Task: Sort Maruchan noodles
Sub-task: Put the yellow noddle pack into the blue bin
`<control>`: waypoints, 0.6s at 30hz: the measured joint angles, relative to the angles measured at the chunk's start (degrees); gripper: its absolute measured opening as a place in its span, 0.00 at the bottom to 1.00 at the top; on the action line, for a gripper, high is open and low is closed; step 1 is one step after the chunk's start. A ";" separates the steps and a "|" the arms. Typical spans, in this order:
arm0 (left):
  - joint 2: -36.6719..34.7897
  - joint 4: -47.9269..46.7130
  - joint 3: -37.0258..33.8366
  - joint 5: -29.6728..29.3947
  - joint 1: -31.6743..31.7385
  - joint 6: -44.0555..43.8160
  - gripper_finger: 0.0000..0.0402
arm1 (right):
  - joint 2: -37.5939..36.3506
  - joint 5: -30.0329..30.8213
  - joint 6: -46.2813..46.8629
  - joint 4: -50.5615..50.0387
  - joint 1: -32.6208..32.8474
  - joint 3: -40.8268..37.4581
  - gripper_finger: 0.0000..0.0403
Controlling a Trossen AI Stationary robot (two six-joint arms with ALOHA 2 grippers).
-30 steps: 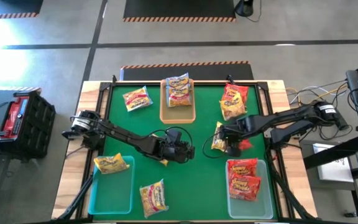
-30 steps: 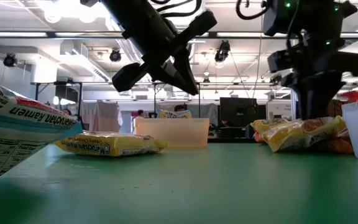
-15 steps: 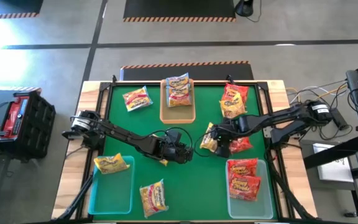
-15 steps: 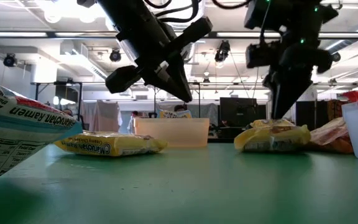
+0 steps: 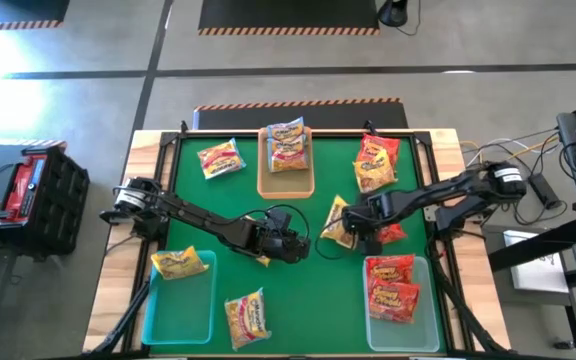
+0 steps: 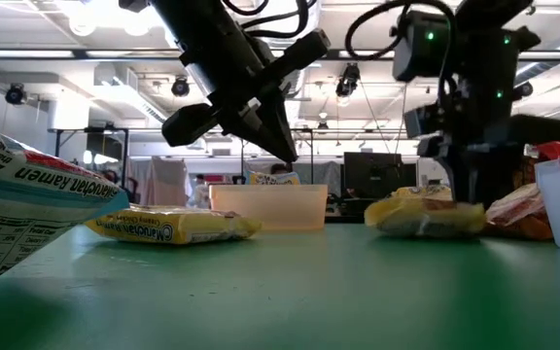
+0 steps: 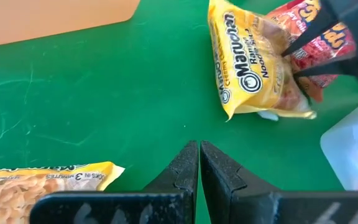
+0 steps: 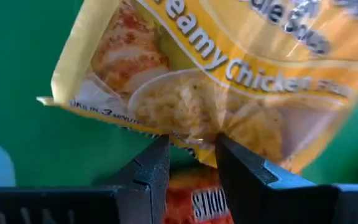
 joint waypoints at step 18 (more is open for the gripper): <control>0.00 0.07 0.02 3.10 -0.05 -0.63 0.00 | 9.34 -3.57 15.06 36.13 0.05 1.29 0.29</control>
